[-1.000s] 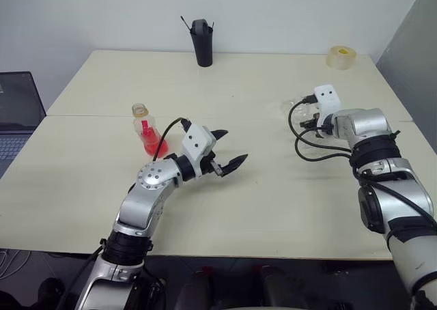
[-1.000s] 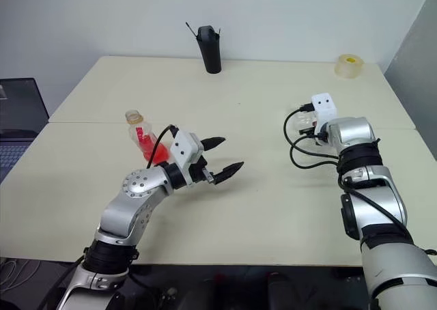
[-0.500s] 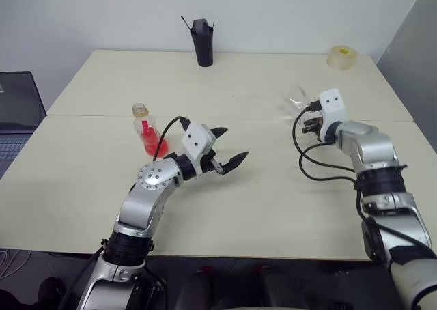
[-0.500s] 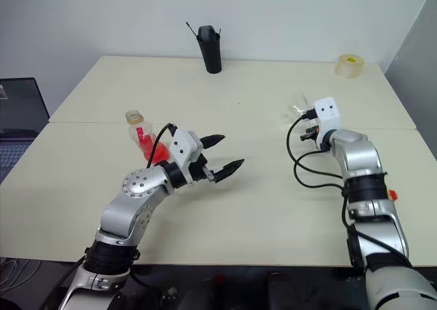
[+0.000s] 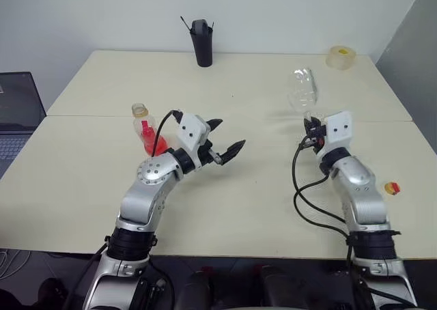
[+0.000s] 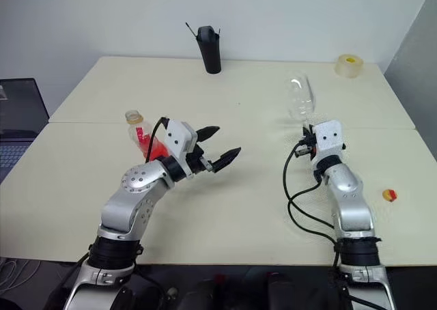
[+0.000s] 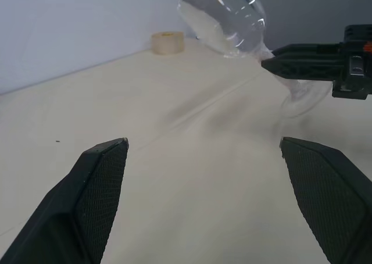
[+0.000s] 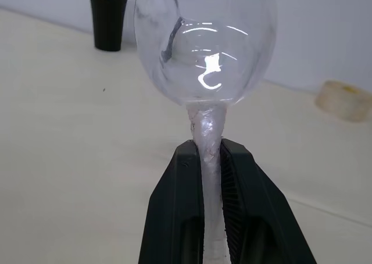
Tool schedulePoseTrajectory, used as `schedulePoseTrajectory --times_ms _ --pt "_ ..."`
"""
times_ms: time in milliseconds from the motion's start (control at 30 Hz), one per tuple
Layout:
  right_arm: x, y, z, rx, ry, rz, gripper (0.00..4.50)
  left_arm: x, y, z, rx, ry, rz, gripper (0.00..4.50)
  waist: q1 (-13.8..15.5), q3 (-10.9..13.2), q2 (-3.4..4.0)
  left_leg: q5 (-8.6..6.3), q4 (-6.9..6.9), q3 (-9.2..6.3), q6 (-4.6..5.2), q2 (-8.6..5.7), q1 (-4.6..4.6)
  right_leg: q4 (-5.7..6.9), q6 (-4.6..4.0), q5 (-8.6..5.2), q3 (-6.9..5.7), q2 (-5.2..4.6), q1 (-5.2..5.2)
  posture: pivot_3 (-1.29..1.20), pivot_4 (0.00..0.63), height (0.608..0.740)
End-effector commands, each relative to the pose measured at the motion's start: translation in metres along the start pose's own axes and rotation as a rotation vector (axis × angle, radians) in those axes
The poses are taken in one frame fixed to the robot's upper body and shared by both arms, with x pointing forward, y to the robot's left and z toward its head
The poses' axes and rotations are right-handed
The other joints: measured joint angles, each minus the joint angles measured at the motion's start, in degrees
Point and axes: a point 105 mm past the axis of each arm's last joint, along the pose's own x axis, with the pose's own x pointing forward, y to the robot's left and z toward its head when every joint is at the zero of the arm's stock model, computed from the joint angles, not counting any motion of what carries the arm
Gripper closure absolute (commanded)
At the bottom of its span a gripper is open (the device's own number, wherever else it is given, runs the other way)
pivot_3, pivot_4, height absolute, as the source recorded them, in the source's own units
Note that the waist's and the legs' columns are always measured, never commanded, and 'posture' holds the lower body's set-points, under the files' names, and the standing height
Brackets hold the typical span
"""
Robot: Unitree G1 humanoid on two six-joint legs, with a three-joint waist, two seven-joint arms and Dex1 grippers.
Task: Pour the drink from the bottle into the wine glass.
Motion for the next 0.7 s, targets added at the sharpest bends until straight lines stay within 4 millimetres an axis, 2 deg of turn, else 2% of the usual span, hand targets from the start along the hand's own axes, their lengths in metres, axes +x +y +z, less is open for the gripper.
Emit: schedulePoseTrajectory --times_ms 33,167,333,600,700 --pt "0.007 0.018 0.025 -0.074 -0.148 -0.013 4.35 0.002 0.003 0.011 0.01 -0.035 0.005 0.0 -0.02 0.0 0.0 0.0 0.0 0.0 0.0 0.0 0.01 0.0 0.0 0.0 0.0 0.0 0.0 0.0 0.15 0.74" --pt "0.023 0.043 0.033 -0.067 -0.207 -0.008 4.35 0.002 0.0 0.008 0.002 -0.027 -0.001 0.0 -0.15 0.0 0.01 0.01 -0.01 0.04 -0.01 0.01 0.06 0.01 0.0 0.0 0.03 0.01 0.0 0.0 0.15 0.74" --pt "0.034 0.064 0.031 -0.026 -0.219 0.004 4.35 0.002 0.001 0.01 0.018 -0.027 -0.001 0.0 -0.05 0.0 0.01 0.03 -0.01 0.01 -0.06 -0.01 0.04 -0.02 0.0 0.0 0.01 0.0 0.01 0.0 0.15 0.74" --pt "0.028 0.114 -0.016 0.012 -0.019 0.147 4.35 0.0 0.001 0.01 0.017 -0.024 -0.004 0.0 -0.06 0.0 0.01 0.04 -0.02 0.01 -0.06 0.0 0.05 0.0 0.0 0.0 0.01 0.0 0.01 0.0 0.15 0.74" --pt "0.023 0.122 -0.026 0.014 0.026 0.176 4.35 0.0 0.0 0.01 0.017 -0.023 -0.007 0.0 -0.05 -0.04 0.02 0.04 -0.02 0.01 -0.07 0.0 0.05 0.01 0.0 0.0 0.02 0.0 0.0 0.0 0.15 0.74"
